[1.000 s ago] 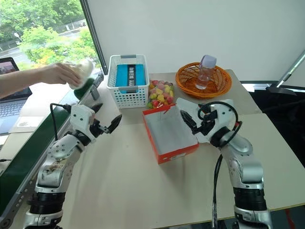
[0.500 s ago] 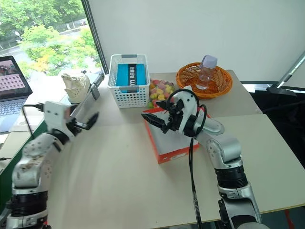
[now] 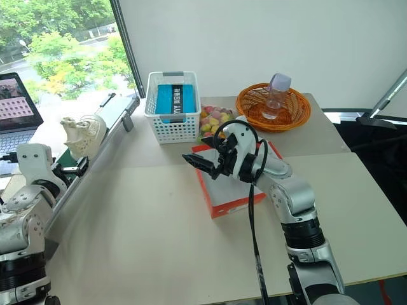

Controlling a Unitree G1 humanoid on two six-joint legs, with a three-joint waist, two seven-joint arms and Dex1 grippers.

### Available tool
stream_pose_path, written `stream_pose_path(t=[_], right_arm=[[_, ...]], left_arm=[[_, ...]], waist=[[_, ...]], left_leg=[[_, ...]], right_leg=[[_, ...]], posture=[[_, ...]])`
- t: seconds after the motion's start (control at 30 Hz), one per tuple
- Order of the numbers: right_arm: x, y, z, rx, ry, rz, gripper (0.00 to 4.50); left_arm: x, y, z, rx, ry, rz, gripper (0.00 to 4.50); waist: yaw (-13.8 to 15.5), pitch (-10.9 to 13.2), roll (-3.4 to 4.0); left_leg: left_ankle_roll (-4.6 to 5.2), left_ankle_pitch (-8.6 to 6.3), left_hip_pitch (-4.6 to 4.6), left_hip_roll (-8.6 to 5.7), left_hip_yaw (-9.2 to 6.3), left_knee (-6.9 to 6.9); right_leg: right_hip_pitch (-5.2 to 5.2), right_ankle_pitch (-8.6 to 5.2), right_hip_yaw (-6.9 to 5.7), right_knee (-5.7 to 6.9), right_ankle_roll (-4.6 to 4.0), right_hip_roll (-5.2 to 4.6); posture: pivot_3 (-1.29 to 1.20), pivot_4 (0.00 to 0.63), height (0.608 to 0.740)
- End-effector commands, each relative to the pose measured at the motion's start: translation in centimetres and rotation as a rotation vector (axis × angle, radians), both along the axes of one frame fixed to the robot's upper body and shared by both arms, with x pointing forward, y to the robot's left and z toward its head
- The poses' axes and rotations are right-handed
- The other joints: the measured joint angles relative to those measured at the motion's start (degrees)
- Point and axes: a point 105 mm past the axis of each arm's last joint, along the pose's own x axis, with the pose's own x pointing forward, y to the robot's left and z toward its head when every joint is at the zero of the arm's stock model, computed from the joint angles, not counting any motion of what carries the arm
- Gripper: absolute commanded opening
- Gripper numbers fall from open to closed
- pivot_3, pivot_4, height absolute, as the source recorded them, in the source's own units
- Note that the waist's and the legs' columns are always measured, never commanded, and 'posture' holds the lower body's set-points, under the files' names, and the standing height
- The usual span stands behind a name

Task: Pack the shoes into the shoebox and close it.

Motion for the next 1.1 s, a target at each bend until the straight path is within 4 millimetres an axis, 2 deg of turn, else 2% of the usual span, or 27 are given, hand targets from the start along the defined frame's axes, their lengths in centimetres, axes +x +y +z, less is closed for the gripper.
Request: stream_pose_path(t=[0.03,0.27,0.47,0.7,0.73,0.77,0.87,0.97,1.1], right_arm=[[0.2,-0.7,1.4,0.016,-0.044,-0.027,4.47],[0.4,-1.2,1.3,-0.008,-0.048,-0.047,4.47],[0.5,-1.5,1.4,-0.017,-0.052,-0.061,4.47],[0.6,-1.6,1.5,-0.023,-0.056,-0.071,4.47],[0.7,-1.6,1.5,-0.022,-0.057,-0.074,4.47],[0.7,-1.6,1.5,-0.023,-0.058,-0.076,4.50],[0.9,-1.6,1.5,-0.025,-0.059,-0.081,4.50],[0.9,-1.6,1.5,-0.027,-0.061,-0.086,4.50],[1.1,-1.7,1.8,-0.020,-0.063,-0.094,4.50]], left_arm=[[-0.2,0.4,-0.5,-0.028,0.015,0.024,4.50],[-0.8,1.6,-2.4,-0.055,0.082,0.100,4.50],[-1.0,1.7,-4.0,-0.087,0.130,0.132,4.50],[-1.0,1.6,-4.2,-0.105,0.124,0.139,4.50],[-0.9,1.3,-4.0,-0.124,0.107,0.127,4.50],[-0.8,1.1,-4.0,-0.127,0.106,0.118,3.98],[-0.6,1.0,-3.9,-0.120,0.104,0.121,3.27],[-0.3,1.0,-3.4,-0.117,0.082,0.120,2.98],[1.6,-0.4,1.2,-0.085,-0.110,0.061,2.98]], waist=[[0.0,0.0,-0.02],[0.5,0.0,-0.01],[0.7,0.0,-0.03],[1.4,0.0,-0.03],[1.4,0.0,-0.02],[1.5,0.0,-0.02],[1.6,0.0,-0.02],[1.7,0.0,0.00],[1.9,0.0,-0.03]], left_leg=[[0.00,0.00,-0.02,0.00,0.00,0.00],[-0.16,-0.09,0.00,0.00,0.00,-0.01],[-0.41,-0.21,0.01,0.00,0.02,0.00],[-0.42,-0.22,0.03,0.00,0.03,0.00],[-0.42,-0.22,0.03,0.00,0.03,0.00],[-0.43,-0.22,0.03,0.00,0.03,0.00],[-0.43,-0.22,0.03,0.00,0.03,0.00],[-0.44,-0.22,0.04,0.00,0.03,0.00],[-0.47,-0.21,0.02,0.00,0.02,0.00]], right_leg=[[-0.02,0.00,0.00,0.00,0.00,0.00],[-0.06,0.00,-0.02,0.13,-0.06,-0.01],[-0.09,-0.03,-0.02,0.13,-0.27,-0.01],[-0.09,-0.04,-0.02,0.16,-0.29,0.00],[-0.09,-0.05,-0.02,0.16,-0.31,0.00],[-0.09,-0.08,-0.02,0.16,-0.36,0.00],[-0.08,-0.08,-0.02,0.16,-0.36,-0.01],[-0.07,-0.08,-0.02,0.17,-0.37,-0.01],[-0.07,-0.07,-0.07,0.16,-0.40,-0.01]], posture=[[0.00,0.150,0.740],[0.00,0.150,0.740],[0.00,0.150,0.740],[0.00,0.150,0.740],[0.00,0.150,0.740],[0.00,0.150,0.740],[0.00,0.150,0.740],[0.00,0.150,0.740],[0.00,0.150,0.740]])
